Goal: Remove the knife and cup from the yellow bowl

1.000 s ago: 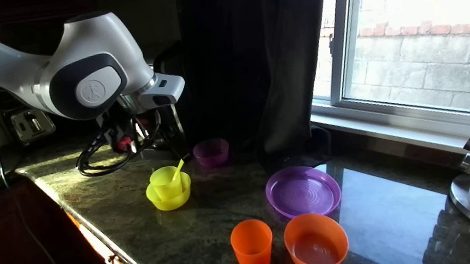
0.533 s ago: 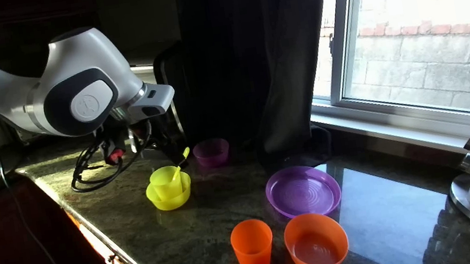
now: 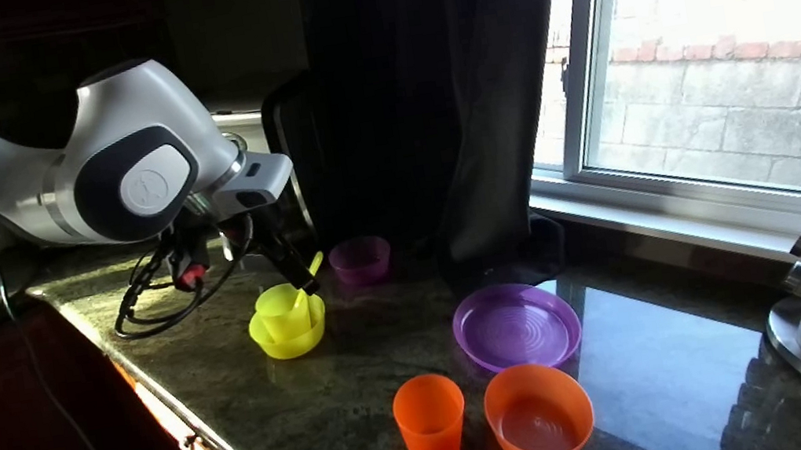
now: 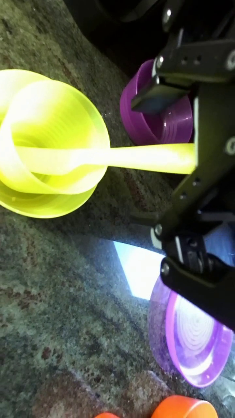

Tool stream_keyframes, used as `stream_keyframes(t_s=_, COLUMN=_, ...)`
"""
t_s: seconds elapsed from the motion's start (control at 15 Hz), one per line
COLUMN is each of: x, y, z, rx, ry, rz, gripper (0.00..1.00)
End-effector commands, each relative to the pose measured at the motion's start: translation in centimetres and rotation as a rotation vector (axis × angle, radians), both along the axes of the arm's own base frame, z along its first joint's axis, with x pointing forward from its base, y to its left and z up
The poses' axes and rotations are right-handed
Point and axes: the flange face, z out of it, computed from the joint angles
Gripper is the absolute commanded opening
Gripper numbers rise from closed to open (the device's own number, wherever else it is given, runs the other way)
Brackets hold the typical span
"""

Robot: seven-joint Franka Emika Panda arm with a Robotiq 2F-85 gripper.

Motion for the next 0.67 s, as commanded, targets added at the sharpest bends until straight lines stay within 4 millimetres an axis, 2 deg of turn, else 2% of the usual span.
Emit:
stream_keyframes(t_s=0.0, x=-0.69, y=0.33, z=-0.39, rx=-0.016, ry=-0.018, rz=-0.017, gripper=0.46)
stream_keyframes(t_s=0.27, x=-0.58, y=0.67, z=-0.50, rx=-0.027, ry=-0.016, rz=-0.017, gripper=0.17)
stream_keyframes(t_s=0.33, x=-0.60, y=0.70, z=-0.51, rx=-0.032, ry=-0.016, rz=-0.019, gripper=0.24)
stream_keyframes(t_s=0.4, x=-0.60, y=0.73, z=-0.51, rx=-0.034, ry=-0.017, rz=-0.019, gripper=0.52)
stream_keyframes(t_s=0.47, x=-0.58, y=0.77, z=-0.51, rx=-0.036, ry=-0.018, rz=-0.019, gripper=0.49)
stream_keyframes(t_s=0.6, x=-0.53, y=0.92, z=-0.62, rx=-0.042, ry=-0.018, rz=-0.019, gripper=0.58)
